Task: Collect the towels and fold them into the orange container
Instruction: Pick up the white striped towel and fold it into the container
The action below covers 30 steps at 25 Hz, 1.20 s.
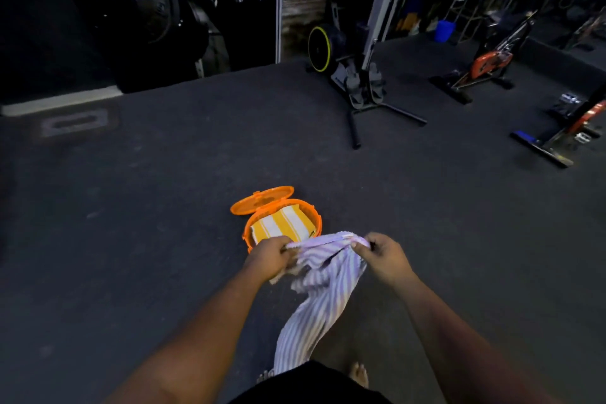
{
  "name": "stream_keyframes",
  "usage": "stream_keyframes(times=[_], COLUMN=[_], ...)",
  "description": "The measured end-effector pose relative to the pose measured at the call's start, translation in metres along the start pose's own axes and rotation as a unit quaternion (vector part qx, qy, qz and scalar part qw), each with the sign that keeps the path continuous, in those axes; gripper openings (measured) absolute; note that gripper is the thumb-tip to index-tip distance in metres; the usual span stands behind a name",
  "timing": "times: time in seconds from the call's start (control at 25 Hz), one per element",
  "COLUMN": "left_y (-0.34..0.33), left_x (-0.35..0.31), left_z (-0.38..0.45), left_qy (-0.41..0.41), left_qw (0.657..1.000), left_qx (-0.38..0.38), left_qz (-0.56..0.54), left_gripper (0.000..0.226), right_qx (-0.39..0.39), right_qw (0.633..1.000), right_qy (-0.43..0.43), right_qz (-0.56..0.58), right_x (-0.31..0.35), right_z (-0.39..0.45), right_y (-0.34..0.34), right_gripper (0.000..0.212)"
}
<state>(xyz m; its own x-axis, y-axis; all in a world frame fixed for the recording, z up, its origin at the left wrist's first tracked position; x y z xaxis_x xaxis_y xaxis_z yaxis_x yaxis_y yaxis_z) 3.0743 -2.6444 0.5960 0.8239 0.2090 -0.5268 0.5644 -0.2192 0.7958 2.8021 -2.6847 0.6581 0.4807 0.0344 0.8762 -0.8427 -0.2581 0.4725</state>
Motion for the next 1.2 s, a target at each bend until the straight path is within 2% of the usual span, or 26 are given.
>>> stream_keyframes(times=[0.12, 0.2, 0.28, 0.36, 0.44, 0.52, 0.6, 0.64, 0.72, 0.8, 0.84, 0.96, 1.0, 1.04, 1.08, 1.12, 1.16, 1.2], left_y=[0.032, 0.053, 0.065, 0.071, 0.078, 0.081, 0.082, 0.083, 0.092, 0.103, 0.107, 0.092, 0.086, 0.085, 0.088, 0.093, 0.098, 0.104], left_x=[-0.002, -0.017, -0.039, -0.071, -0.101, -0.121, -0.133, -0.136, -0.136, -0.126, -0.12, -0.097, -0.088, -0.083, -0.083, -0.083, -0.082, -0.082], left_z=[0.017, 0.024, 0.032, 0.039, 0.046, 0.051, 0.052, 0.052, 0.048, 0.04, 0.036, 0.026, 0.022, 0.016, 0.011, 0.008, 0.008, 0.01], left_qy=[0.048, 0.067, 0.069, 0.069, 0.067, 0.075, 0.063, 0.055, 0.058, 0.067, 0.072, 0.08, 0.075, 0.069, 0.067, 0.068, 0.066, 0.066], left_qw=[0.985, 0.967, 0.961, 0.959, 0.956, 0.957, 0.968, 0.97, 0.963, 0.955, 0.959, 0.983, 0.987, 0.988, 0.971, 0.939, 0.91, 0.899], left_qx=[-0.095, -0.157, -0.164, -0.157, -0.142, -0.13, -0.128, -0.142, -0.187, -0.232, -0.238, -0.132, -0.121, -0.139, -0.166, -0.193, -0.217, -0.237], left_qz=[-0.132, -0.191, -0.213, -0.224, -0.246, -0.249, -0.206, -0.19, -0.183, -0.172, -0.135, 0.098, 0.078, -0.02, -0.158, -0.276, -0.347, -0.362], left_gripper=[0.016, 0.023, 0.019, 0.011, 0.015, 0.017, 0.016, 0.014, 0.009, 0.005, 0.009, 0.023, 0.02, 0.017, 0.016, 0.018, 0.02, 0.023], right_qx=[0.012, 0.043, 0.088, 0.148, 0.192, 0.233, 0.283, 0.304, 0.327, 0.312, 0.285, 0.19, 0.168, 0.153, 0.147, 0.149, 0.168, 0.195], right_qw=[0.993, 0.977, 0.956, 0.941, 0.953, 0.963, 0.947, 0.936, 0.92, 0.928, 0.938, 0.95, 0.951, 0.955, 0.96, 0.966, 0.967, 0.963], right_qy=[0.003, 0.012, -0.003, -0.019, 0.002, 0.08, 0.144, 0.174, 0.213, 0.205, 0.19, 0.146, 0.13, 0.121, 0.128, 0.145, 0.163, 0.179], right_qz=[-0.116, -0.207, -0.279, -0.305, -0.236, -0.112, -0.043, -0.036, -0.042, 0.005, 0.053, 0.201, 0.225, 0.222, 0.199, 0.152, 0.098, 0.052], right_x=[-0.014, -0.017, -0.031, -0.049, -0.049, -0.024, 0.009, 0.024, 0.044, 0.054, 0.059, 0.075, 0.079, 0.083, 0.088, 0.091, 0.095, 0.097], right_z=[0.048, 0.078, 0.104, 0.128, 0.147, 0.157, 0.157, 0.154, 0.147, 0.144, 0.146, 0.158, 0.162, 0.163, 0.162, 0.158, 0.152, 0.146], right_y=[0.014, 0.021, 0.023, 0.026, 0.024, 0.011, -0.005, -0.012, -0.021, -0.02, -0.015, 0.009, 0.015, 0.019, 0.021, 0.02, 0.014, 0.006], right_gripper=[0.039, 0.032, 0.019, 0.022, 0.03, 0.045, 0.056, 0.054, 0.032, 0.011, 0.012, 0.014, 0.014, 0.013, 0.014, 0.016, 0.019, 0.022])
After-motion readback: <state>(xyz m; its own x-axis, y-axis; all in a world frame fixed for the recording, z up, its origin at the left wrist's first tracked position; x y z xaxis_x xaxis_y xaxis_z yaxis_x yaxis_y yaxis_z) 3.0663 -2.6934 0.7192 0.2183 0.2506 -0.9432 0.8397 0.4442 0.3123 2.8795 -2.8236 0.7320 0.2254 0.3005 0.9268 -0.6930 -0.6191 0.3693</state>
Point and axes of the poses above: each hand's wrist, its own z-axis towards the middle knuckle, its own y-axis out of the back of the hand, x = y × z, the point moved 7 cm from there along z, towards the middle knuckle, and after that the axes turned 9 degrees about z, right-handed, at the moved point
